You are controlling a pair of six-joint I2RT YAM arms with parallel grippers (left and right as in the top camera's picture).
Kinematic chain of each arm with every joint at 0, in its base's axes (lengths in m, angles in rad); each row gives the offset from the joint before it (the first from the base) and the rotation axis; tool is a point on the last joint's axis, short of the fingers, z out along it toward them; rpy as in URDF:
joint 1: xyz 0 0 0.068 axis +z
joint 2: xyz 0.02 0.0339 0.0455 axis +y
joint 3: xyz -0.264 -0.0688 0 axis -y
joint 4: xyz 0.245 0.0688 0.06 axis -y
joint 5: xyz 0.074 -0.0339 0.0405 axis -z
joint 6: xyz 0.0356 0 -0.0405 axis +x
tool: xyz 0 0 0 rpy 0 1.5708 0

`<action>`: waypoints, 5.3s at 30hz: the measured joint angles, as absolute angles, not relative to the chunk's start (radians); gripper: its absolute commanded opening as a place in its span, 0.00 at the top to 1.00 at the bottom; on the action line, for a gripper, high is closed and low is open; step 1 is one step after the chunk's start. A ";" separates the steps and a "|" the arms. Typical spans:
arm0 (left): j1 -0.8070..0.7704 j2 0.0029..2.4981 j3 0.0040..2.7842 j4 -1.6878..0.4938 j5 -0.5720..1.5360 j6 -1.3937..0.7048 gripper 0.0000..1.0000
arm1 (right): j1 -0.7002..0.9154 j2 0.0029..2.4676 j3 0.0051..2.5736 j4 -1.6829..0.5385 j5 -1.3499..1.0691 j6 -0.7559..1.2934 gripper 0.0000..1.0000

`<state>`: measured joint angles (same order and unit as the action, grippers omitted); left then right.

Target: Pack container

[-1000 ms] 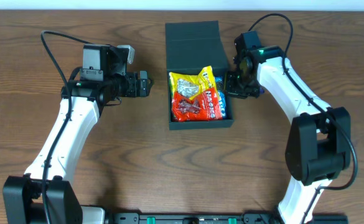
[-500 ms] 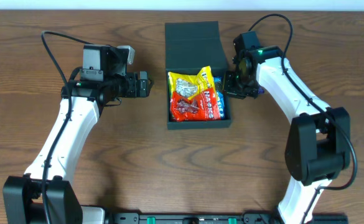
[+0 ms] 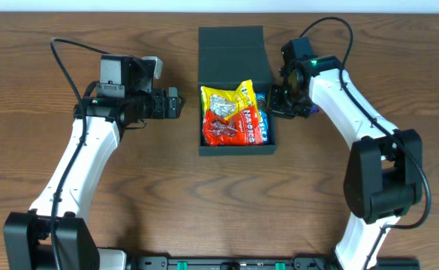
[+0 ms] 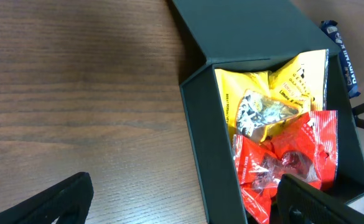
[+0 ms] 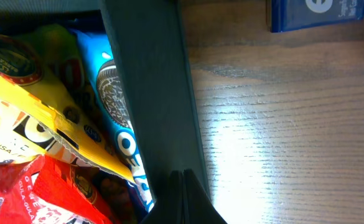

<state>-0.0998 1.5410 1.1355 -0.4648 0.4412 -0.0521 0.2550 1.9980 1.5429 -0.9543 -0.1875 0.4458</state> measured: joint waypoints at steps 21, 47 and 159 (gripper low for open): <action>-0.100 1.541 1.135 -0.467 0.441 -0.052 0.05 | 0.255 1.998 1.542 -0.866 -0.179 0.325 0.98; -0.100 1.541 1.135 -0.489 0.441 -0.051 0.05 | 0.089 2.002 1.542 -0.707 0.144 0.253 0.66; -0.100 1.541 1.135 -0.467 0.439 -0.044 0.05 | 0.205 1.953 1.541 -0.707 0.176 0.440 0.17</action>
